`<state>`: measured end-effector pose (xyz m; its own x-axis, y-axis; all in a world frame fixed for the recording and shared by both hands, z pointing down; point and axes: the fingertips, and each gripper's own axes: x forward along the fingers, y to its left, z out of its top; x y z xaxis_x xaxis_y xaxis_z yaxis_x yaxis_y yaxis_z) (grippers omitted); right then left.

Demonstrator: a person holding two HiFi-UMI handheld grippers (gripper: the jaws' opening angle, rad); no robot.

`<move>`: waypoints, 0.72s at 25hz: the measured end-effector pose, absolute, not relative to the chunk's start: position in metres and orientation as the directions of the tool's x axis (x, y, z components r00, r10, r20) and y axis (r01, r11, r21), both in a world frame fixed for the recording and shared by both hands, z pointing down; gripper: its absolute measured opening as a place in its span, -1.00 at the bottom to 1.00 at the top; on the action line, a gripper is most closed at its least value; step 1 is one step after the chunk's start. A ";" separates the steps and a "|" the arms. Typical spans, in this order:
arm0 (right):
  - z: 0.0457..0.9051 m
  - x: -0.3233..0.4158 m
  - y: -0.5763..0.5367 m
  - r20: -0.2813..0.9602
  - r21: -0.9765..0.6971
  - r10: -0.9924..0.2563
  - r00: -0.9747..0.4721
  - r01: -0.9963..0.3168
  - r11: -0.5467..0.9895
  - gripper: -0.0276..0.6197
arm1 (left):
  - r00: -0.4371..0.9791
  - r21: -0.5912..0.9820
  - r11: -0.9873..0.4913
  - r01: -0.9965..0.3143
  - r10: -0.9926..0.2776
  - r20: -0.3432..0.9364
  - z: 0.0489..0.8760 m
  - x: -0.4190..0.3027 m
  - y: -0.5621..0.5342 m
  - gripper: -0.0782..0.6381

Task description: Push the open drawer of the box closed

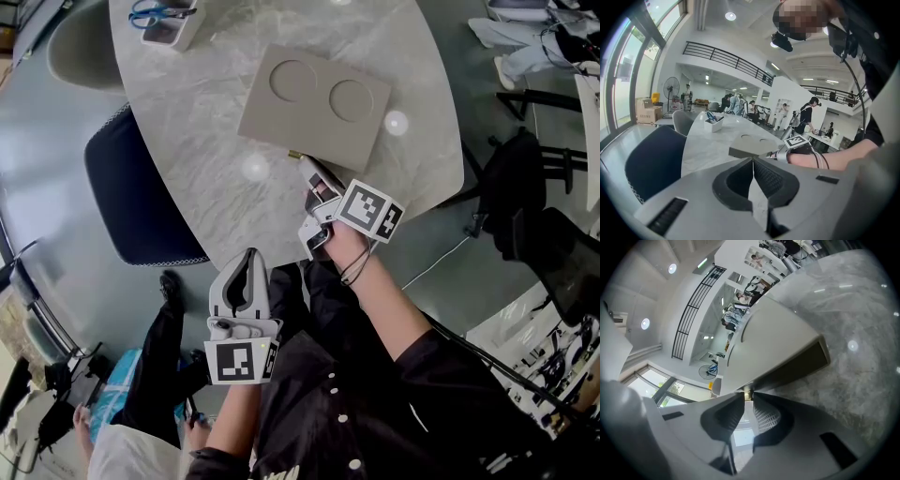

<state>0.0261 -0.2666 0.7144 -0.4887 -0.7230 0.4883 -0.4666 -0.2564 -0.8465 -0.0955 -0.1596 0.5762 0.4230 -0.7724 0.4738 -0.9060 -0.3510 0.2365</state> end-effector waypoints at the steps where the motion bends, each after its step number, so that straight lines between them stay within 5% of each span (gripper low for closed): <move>1: 0.715 0.026 -0.266 0.492 -0.844 -0.722 -0.487 -0.470 -0.258 -0.75 | 0.422 0.236 -0.350 -0.906 -0.773 0.473 0.576 -0.096 -0.160 -0.73; 18: 0.646 0.020 -0.237 0.450 -0.828 -0.740 -0.500 -0.545 -0.136 -0.92 | 0.430 0.216 -0.373 -0.902 -0.810 0.399 0.532 -0.096 -0.153 -0.73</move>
